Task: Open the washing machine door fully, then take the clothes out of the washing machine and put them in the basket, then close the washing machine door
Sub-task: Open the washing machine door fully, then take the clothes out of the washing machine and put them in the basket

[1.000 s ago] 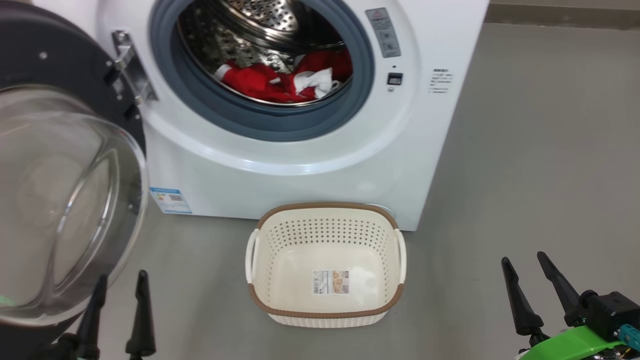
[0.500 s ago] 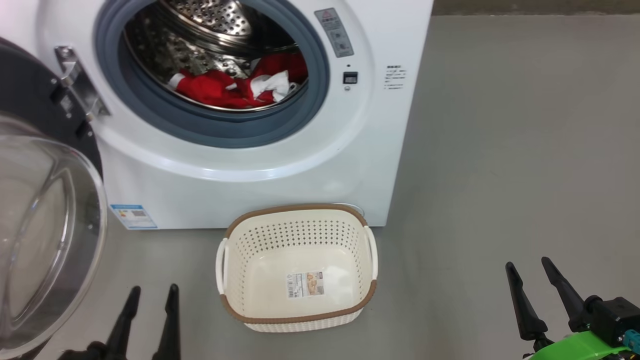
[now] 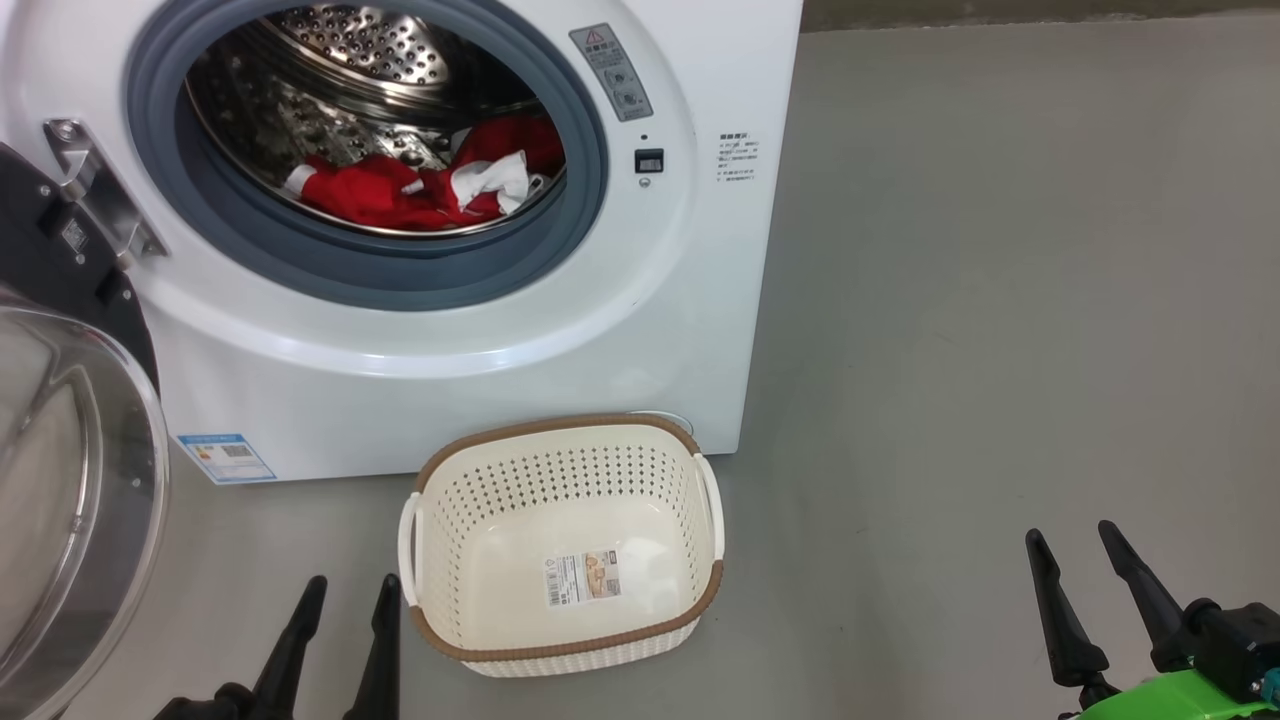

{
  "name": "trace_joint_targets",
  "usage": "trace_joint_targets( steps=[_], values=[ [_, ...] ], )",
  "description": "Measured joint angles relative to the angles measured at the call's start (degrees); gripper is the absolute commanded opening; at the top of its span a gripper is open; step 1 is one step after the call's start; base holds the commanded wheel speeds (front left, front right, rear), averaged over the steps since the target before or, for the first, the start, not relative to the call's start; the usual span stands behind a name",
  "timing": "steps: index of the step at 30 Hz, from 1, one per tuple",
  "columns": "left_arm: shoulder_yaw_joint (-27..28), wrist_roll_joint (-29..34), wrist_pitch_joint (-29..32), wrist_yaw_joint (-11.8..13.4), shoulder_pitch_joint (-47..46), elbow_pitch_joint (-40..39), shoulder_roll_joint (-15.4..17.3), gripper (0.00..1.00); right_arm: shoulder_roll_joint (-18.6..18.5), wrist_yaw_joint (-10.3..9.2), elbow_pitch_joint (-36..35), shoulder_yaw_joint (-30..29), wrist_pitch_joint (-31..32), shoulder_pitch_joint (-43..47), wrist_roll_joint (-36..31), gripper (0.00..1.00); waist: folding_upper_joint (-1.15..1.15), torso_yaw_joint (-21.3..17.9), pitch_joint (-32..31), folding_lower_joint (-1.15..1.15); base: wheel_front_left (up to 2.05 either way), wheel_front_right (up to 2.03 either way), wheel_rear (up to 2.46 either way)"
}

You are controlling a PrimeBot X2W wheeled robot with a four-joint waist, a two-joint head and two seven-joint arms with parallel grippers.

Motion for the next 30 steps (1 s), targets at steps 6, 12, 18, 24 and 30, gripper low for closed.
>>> trace_joint_targets(
  steps=[6, 12, 18, 24, 30],
  values=[
    [-0.26, -0.21, 0.0, 0.0, -0.1, 0.0, 0.0, 1.0, 0.18, 0.0, 0.01, -0.1, 0.0, 0.0, 0.0, 1.0, 0.0, -0.33, 0.1, 0.0, 0.0, 0.0, 0.0],
    [-0.58, -0.68, 0.0, 0.0, -0.17, 0.0, 0.15, 1.0, 0.29, 0.0, -0.02, -0.26, 0.0, 0.0, 0.0, 1.0, 0.0, -0.14, 0.28, 0.0, 0.0, 0.0, 0.0],
    [-1.04, -0.76, 0.0, 0.0, -0.2, -0.03, 0.36, 1.0, 0.33, 0.0, -0.13, -0.31, 0.0, 0.0, 0.0, 1.0, 0.0, 0.23, 0.44, 0.0, 0.0, 0.0, 0.0],
    [-1.27, -0.76, 0.0, 0.0, -0.21, -0.14, 0.38, 1.0, 0.33, 0.0, -0.2, -0.31, 0.0, -0.01, 0.0, 1.0, 0.0, 0.56, 0.41, 0.0, 0.0, 0.0, 0.0],
    [-1.32, -0.75, 0.0, 0.0, -0.21, -0.45, 0.4, 1.0, 0.33, 0.0, -0.24, -0.3, 0.0, -0.01, 0.0, 1.0, 0.0, 0.67, 0.45, 0.0, 0.0, 0.0, 0.0]
  ],
)
